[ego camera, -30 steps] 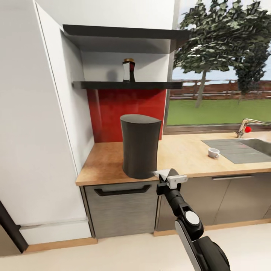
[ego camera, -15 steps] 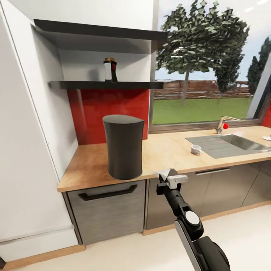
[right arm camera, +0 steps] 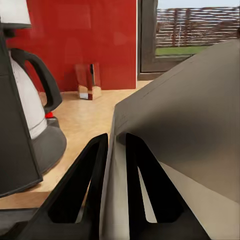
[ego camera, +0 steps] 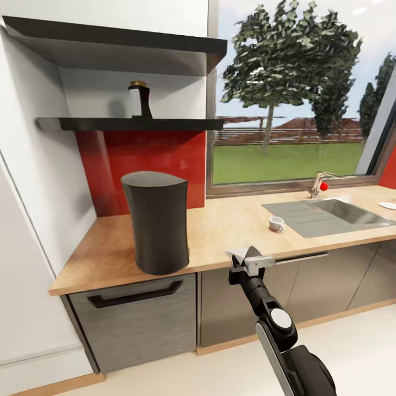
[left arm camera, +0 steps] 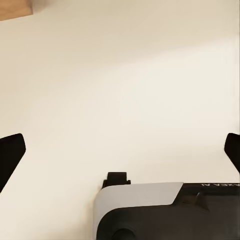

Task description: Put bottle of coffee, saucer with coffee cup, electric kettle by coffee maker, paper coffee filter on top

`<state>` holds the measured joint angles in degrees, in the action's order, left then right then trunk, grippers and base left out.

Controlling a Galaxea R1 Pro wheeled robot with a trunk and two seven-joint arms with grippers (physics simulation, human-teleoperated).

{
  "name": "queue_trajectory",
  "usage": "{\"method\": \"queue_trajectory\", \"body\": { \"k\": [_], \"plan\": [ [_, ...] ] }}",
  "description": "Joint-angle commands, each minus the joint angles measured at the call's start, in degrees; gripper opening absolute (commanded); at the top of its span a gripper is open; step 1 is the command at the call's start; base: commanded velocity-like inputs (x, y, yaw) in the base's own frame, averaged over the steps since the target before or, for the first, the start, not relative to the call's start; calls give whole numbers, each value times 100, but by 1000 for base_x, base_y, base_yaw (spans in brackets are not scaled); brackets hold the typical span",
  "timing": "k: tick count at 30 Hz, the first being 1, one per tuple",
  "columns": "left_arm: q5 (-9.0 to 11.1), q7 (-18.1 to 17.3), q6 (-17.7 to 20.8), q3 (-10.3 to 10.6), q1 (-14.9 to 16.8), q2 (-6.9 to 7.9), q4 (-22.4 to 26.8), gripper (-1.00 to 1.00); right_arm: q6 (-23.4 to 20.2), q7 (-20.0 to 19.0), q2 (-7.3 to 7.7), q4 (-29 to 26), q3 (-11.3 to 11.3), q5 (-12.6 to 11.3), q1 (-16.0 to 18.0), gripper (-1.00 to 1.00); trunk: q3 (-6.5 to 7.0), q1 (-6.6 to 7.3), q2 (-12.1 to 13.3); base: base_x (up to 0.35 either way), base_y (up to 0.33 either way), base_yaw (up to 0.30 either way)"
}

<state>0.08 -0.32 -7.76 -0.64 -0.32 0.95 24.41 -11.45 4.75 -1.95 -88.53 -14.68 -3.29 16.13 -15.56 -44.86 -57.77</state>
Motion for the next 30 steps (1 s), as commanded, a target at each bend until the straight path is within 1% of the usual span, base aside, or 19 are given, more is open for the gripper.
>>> {"method": "queue_trajectory", "body": {
  "k": [1,10,21,30],
  "plan": [
    [1,-3,-6,-6,-3,0,11,100,-24,34,2,-6,-10,-58,4,-100,-6,-3,-4,198,-277,0],
    [1,-1,-6,-6,-3,-7,11,100,-24,39,0,-6,-9,-55,4,-100,-6,-3,-4,187,-285,13],
    [1,3,-6,-6,-3,-7,11,100,-24,43,-1,-6,-17,-50,4,-100,-6,-3,-4,148,-299,187],
    [1,5,-6,-6,-3,-7,11,100,-26,43,-2,-6,-17,-49,4,-100,-6,-3,-4,142,-300,27]
  ]
}}
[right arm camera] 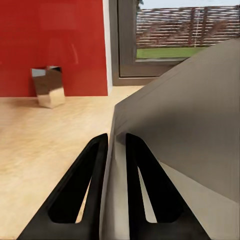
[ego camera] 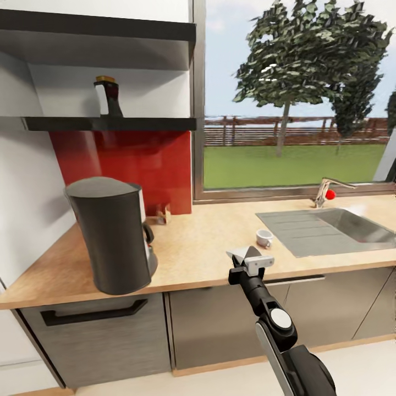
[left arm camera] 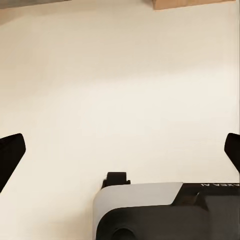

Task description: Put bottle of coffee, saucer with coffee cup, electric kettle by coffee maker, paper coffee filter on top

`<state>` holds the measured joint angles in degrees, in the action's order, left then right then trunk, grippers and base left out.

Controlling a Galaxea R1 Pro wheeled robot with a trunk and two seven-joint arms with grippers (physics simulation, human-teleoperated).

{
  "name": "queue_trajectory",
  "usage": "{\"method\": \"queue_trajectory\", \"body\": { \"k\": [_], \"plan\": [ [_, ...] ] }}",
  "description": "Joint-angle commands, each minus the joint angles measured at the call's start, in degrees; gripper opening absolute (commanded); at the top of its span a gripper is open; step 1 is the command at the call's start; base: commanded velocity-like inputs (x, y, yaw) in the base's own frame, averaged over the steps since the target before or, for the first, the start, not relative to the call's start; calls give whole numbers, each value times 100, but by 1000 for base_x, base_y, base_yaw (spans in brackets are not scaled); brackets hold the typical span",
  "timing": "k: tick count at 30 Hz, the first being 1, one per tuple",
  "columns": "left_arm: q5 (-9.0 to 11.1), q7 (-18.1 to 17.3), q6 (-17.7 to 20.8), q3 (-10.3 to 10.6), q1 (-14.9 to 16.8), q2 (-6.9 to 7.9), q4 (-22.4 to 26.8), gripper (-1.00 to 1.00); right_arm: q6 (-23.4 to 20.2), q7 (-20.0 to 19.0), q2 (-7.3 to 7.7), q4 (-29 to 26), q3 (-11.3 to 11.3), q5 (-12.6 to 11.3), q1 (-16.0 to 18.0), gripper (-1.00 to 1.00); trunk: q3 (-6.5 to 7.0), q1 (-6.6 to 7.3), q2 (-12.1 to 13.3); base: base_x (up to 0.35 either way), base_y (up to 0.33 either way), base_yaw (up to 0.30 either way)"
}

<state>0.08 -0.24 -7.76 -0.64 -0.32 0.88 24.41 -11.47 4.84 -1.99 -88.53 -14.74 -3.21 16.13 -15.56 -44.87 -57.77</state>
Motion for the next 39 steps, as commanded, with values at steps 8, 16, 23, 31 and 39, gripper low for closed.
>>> {"method": "queue_trajectory", "body": {
  "k": [8,16,23,31,39],
  "plan": [
    [1,-2,-6,-6,-3,0,11,100,-22,34,-1,-6,-15,-57,4,-100,-6,-2,-4,106,-298,88],
    [1,-2,-6,-14,-3,0,11,100,-23,34,-3,-6,-20,-32,4,-100,-6,-2,-4,14,-111,248],
    [1,11,-4,-7,-3,0,11,100,-25,34,-3,-6,-16,-23,4,-100,-6,-2,-4,25,-196,101],
    [-2,15,-5,-11,-3,-1,11,100,-24,41,-3,-6,-18,-21,4,-100,-6,-2,-4,55,-247,191],
    [0,15,-6,-8,-3,0,11,100,-28,43,-3,-6,-20,-14,4,-100,-6,-2,-4,6,-34,267]
  ]
}}
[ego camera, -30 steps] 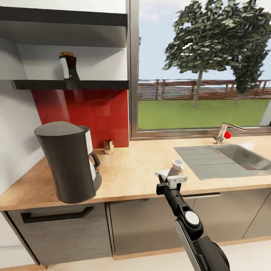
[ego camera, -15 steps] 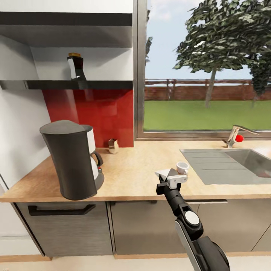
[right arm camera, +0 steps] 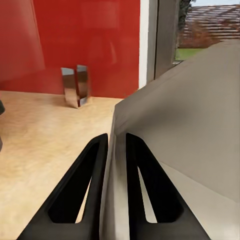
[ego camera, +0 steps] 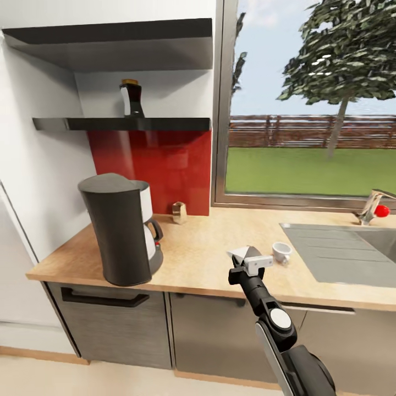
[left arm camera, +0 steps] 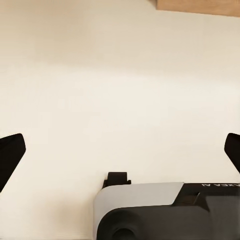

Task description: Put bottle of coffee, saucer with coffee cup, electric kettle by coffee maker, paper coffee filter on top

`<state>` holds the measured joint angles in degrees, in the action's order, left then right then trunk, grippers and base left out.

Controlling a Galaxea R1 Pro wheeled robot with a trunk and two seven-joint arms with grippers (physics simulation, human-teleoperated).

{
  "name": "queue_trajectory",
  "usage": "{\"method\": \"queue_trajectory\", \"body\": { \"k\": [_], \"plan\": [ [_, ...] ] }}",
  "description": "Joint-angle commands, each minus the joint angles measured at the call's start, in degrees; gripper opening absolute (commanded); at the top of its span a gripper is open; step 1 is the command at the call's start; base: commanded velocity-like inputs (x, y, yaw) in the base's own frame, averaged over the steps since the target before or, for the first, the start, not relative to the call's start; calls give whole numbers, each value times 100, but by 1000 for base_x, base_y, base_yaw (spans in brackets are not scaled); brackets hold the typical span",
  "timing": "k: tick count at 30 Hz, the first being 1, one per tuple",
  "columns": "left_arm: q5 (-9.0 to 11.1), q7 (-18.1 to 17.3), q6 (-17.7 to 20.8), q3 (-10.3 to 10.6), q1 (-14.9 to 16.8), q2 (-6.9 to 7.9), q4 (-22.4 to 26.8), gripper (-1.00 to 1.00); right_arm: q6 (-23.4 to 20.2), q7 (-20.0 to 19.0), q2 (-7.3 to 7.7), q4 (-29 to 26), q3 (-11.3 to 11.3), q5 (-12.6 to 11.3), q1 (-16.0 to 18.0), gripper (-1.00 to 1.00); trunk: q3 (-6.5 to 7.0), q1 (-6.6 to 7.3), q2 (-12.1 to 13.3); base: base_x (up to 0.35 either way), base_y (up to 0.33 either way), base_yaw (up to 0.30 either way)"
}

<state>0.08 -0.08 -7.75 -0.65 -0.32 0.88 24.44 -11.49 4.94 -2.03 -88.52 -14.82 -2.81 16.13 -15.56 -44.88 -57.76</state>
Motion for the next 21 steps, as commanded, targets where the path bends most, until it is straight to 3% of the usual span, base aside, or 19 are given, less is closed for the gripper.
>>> {"method": "queue_trajectory", "body": {
  "k": [1,14,21],
  "plan": [
    [1,-1,-7,-8,-3,0,8,100,-27,33,1,-7,-12,-54,4,-100,-6,-1,-5,1,-5,272],
    [1,-1,-7,-6,-3,0,8,100,-28,33,1,-8,-16,-53,4,-100,-6,-1,-5,0,-1,269],
    [-6,-1,-2,7,-3,0,8,100,-28,33,1,-8,-12,-53,4,-100,-6,-1,-5,0,-138,115]
  ]
}}
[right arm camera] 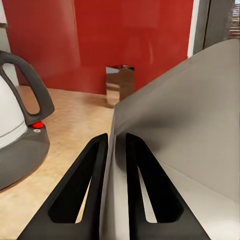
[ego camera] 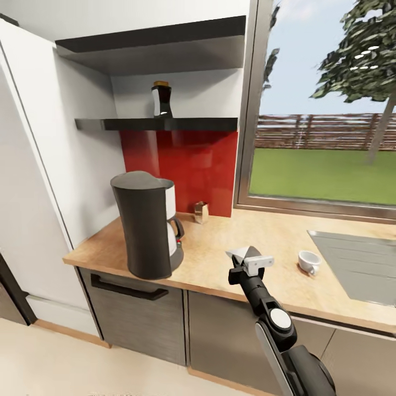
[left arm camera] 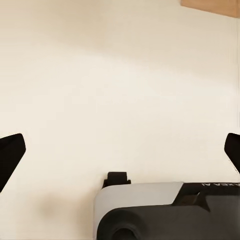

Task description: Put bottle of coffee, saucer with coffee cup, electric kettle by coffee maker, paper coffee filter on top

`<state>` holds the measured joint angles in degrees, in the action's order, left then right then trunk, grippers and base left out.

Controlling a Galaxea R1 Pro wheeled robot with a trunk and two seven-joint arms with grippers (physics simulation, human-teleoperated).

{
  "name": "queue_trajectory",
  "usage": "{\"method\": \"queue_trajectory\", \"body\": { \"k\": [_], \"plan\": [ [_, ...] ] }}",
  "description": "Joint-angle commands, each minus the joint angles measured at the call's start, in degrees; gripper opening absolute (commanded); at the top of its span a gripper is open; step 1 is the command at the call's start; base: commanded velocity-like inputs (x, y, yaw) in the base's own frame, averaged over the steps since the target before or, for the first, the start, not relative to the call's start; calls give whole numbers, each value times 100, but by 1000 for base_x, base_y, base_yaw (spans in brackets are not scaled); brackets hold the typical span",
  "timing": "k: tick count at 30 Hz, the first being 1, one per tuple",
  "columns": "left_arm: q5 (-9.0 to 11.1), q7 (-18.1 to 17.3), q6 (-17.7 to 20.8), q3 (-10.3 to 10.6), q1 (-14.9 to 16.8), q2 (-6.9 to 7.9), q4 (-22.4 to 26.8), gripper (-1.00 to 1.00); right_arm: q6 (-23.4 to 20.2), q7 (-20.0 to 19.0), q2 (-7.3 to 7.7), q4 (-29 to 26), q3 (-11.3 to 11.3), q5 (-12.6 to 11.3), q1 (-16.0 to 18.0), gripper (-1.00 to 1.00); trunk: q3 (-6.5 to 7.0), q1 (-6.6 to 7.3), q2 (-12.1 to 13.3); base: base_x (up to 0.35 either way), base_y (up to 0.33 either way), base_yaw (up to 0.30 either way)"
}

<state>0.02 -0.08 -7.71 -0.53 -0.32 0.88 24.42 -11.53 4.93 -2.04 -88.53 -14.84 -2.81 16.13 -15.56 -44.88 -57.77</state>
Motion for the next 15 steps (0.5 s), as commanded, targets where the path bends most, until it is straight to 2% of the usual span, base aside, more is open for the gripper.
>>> {"method": "queue_trajectory", "body": {
  "k": [1,6,15],
  "plan": [
    [-1,-1,-5,-3,-3,-3,10,100,-25,34,2,-5,-11,-53,4,-100,-6,-1,-4,0,-266,151],
    [3,-1,-9,-10,-3,-3,10,100,-25,34,2,-6,-13,-53,4,-100,-6,-1,-4,0,-192,229],
    [3,-1,-11,-17,-3,-2,10,100,-25,34,2,-5,-19,-53,4,-100,-6,-1,-4,0,-25,268]
  ]
}}
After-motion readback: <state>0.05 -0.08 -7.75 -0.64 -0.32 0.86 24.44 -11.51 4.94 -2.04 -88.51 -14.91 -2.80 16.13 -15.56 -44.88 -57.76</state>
